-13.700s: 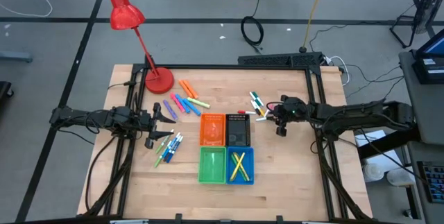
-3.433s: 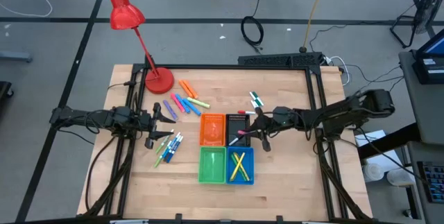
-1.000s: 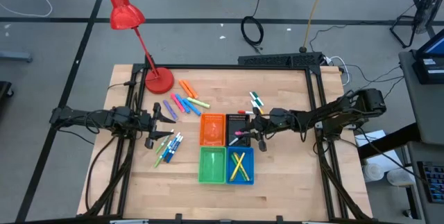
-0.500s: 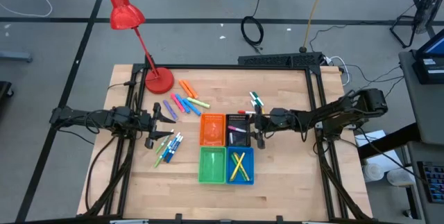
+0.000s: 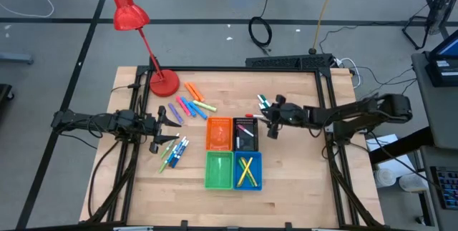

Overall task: Pick & Place Markers
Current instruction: Put the red highlighter pen into the black basket

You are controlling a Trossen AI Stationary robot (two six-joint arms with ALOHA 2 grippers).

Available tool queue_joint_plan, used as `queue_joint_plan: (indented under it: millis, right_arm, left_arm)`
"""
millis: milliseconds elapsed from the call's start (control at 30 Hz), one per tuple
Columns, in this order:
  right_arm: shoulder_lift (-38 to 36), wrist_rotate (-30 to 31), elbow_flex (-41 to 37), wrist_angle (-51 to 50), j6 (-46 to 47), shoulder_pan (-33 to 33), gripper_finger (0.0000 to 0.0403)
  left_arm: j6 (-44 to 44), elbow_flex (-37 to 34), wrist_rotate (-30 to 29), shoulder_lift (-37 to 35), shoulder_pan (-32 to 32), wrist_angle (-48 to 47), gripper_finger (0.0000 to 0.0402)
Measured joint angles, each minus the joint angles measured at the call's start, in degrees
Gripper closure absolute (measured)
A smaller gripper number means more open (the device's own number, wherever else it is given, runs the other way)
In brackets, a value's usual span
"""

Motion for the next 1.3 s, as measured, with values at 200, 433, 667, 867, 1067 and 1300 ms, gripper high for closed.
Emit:
queue_joint_plan:
  millis: [200,433,667,867,1067,1300]
  right_arm:
    - [3.9,-5.9,-1.5,2.1,0.1,-5.1,0.0219]
    - [11.3,-9.1,-1.7,6.8,-1.5,-6.4,0.0222]
    - [17.9,-8.3,-1.5,12.0,-3.9,-6.6,0.023]
    - [18.0,-8.6,-1.5,10.9,-4.0,-7.3,0.0254]
    - [17.9,-8.8,-1.5,9.7,-4.1,-7.4,0.0306]
    - [17.9,-8.8,-1.6,9.2,-4.9,-7.4,0.0374]
  left_arm:
    - [0.0,0.0,0.0,0.0,0.0,0.0,0.019]
    - [0.0,0.0,0.0,0.0,0.0,0.0,0.019]
    - [0.0,0.0,0.0,0.0,0.0,0.0,0.019]
    - [0.0,0.0,0.0,0.0,0.0,0.0,0.019]
    - [0.0,0.0,0.0,0.0,0.0,0.0,0.019]
    - [0.0,0.0,0.0,0.0,0.0,0.0,0.019]
